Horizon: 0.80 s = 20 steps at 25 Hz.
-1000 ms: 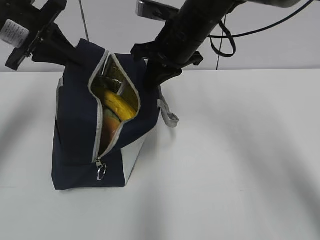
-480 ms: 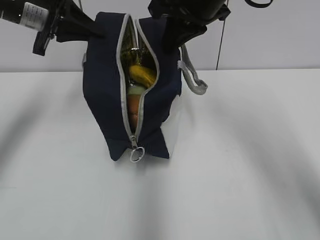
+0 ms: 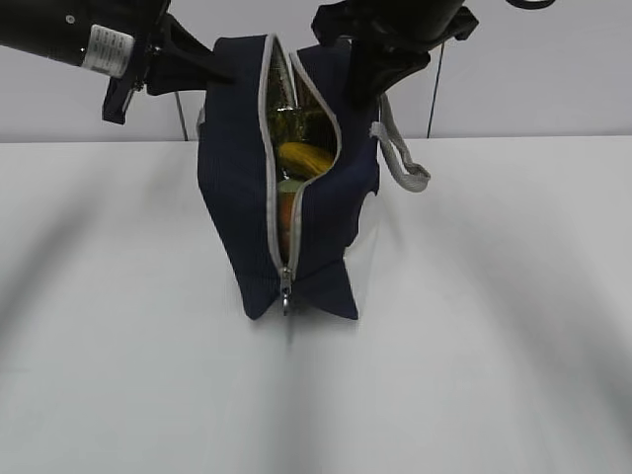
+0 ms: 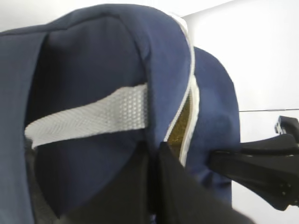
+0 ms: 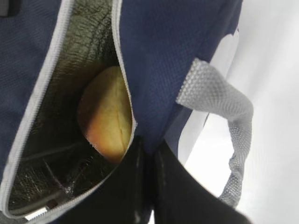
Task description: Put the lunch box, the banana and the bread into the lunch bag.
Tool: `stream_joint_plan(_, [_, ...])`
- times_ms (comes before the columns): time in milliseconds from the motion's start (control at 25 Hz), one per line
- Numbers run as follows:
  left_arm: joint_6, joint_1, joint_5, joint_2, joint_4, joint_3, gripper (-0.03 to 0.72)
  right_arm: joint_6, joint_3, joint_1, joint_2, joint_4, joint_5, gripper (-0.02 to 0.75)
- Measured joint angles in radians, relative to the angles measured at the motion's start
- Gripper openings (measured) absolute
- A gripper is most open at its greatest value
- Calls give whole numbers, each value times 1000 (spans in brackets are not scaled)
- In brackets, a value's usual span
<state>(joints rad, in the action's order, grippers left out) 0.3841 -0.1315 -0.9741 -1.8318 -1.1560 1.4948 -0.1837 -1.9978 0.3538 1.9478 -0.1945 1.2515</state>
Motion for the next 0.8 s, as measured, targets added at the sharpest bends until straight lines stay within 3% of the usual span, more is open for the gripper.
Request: stream_joint_plan(800, [35,-1,26,-86,-49,0,1,27,-4,-18,83,-1,-56,-12])
